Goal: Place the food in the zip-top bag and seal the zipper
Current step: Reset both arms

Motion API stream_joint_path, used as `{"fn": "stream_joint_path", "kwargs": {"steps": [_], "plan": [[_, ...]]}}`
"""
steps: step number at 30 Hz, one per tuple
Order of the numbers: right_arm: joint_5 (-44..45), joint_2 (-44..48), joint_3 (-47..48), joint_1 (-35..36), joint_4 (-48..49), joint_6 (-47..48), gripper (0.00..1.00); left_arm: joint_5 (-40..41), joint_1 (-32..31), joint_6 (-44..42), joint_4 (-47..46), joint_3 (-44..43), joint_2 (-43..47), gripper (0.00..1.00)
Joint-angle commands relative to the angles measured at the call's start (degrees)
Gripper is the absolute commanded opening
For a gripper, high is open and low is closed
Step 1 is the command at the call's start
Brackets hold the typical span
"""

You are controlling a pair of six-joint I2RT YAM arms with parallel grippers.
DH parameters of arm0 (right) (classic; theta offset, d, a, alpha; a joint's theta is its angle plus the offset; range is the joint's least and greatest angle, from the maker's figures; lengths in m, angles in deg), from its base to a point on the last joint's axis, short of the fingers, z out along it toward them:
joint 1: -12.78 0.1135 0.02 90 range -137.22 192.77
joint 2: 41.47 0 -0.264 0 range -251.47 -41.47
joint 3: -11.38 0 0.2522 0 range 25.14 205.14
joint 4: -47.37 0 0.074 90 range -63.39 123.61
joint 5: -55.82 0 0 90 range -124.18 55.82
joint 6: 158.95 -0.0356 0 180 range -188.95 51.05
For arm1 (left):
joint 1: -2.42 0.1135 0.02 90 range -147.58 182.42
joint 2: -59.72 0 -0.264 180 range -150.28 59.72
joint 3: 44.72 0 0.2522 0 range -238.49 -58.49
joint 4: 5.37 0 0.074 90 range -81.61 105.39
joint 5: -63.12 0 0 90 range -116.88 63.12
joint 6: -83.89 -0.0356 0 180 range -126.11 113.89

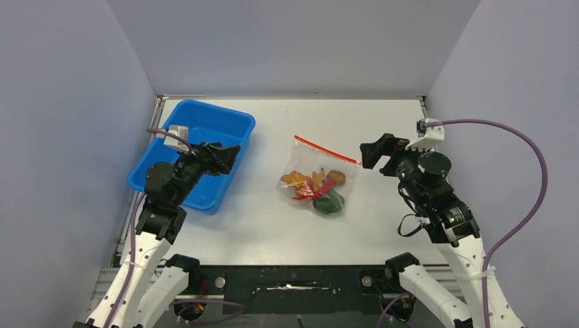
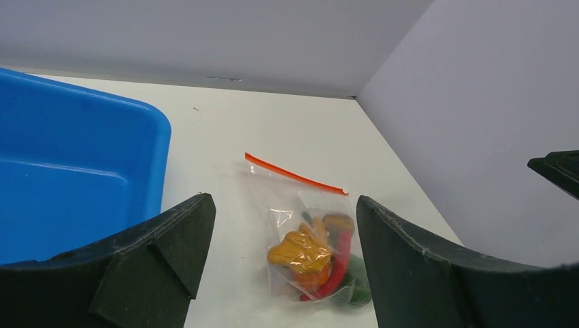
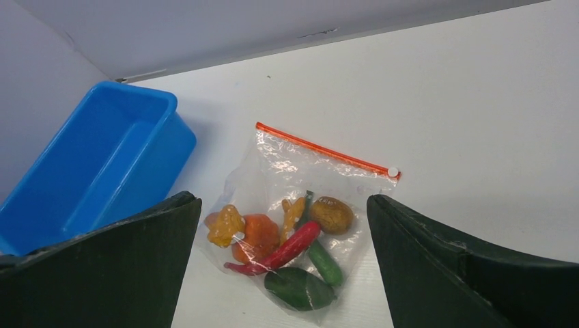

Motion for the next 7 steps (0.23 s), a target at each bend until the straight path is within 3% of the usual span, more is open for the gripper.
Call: {"fn": "stream_joint_path", "kwargs": {"steps": [1, 7], "plan": [[1.11, 1.95, -1.68, 0.03, 3.91, -1.01, 0.98, -1.21, 0.28, 0.18, -1.78, -2.78, 0.10, 0.76], [0.69, 1.44, -1.39, 0.05, 2.49, -1.31, 0.98, -0.74, 0.22, 0.55, -2.13, -2.23, -0.28, 0.76]]}}
